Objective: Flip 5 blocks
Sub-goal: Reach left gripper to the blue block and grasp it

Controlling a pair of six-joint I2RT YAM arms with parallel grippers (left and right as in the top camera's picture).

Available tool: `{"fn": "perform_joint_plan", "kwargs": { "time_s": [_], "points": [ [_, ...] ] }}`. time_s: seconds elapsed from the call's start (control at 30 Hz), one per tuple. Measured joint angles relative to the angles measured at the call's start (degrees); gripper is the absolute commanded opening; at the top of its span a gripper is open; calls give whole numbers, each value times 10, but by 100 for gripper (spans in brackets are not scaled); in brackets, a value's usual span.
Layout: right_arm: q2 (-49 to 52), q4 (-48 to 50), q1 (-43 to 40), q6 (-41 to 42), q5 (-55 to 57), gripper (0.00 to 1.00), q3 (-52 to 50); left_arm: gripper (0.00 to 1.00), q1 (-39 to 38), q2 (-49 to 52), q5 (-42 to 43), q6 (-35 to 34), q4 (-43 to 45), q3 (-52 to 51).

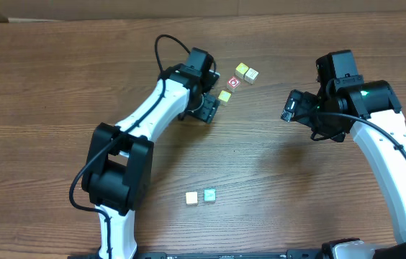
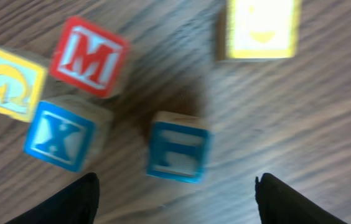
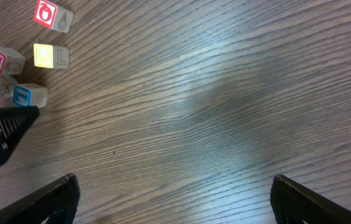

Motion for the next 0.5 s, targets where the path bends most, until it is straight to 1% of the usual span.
{"fn": "perform_joint_plan", "kwargs": {
  "time_s": [0.07, 0.2, 0.5],
  "points": [
    [0, 0, 0, -1, 0, 98, 0, 76, 14, 6, 6, 9, 4, 0],
    [0, 0, 0, -1, 0, 98, 0, 71, 28, 11, 21, 14, 20, 0],
    [0, 1, 0, -2, 0, 98, 0, 54, 21, 11, 66, 24, 48, 1]
  ]
}}
